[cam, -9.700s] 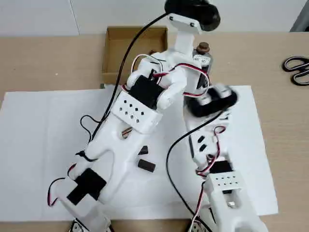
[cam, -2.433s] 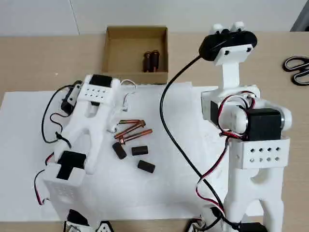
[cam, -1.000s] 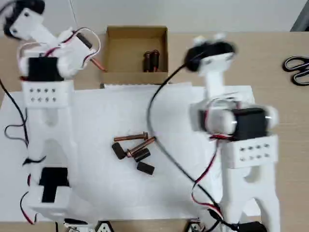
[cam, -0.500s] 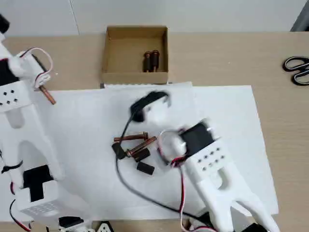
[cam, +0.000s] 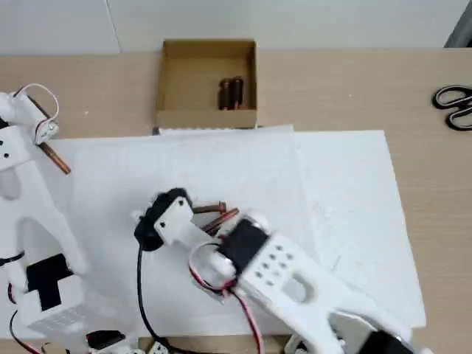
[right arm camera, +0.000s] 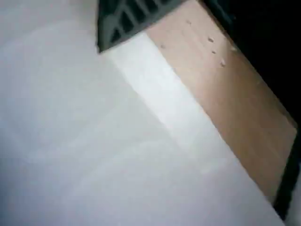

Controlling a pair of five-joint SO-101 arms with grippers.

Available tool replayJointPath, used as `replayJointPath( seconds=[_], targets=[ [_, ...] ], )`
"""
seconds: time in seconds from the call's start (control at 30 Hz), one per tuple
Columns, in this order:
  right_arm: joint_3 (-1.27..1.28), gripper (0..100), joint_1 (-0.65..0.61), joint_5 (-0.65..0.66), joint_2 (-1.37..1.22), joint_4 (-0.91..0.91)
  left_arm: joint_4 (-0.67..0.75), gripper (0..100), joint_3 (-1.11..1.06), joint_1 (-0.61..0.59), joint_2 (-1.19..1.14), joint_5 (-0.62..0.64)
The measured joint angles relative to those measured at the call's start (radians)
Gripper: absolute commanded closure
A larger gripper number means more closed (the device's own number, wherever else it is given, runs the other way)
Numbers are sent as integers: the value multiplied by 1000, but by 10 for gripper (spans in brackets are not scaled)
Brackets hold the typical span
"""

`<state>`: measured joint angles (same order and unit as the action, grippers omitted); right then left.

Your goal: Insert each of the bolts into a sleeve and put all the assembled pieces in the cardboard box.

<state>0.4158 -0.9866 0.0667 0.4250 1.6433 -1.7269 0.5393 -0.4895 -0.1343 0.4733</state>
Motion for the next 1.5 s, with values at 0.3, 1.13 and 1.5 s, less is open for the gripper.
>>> replayJointPath(
  seconds=[0.3,1.13,1.5],
  targets=[
    [2,801,114,235,-278,-152,0,994,0,2,0,0],
    [17,875,140,262,-473,-288,0,994,0,6,0,0],
    [8,960,146,262,-476,-313,0,994,-97,6,0,0]
  ],
)
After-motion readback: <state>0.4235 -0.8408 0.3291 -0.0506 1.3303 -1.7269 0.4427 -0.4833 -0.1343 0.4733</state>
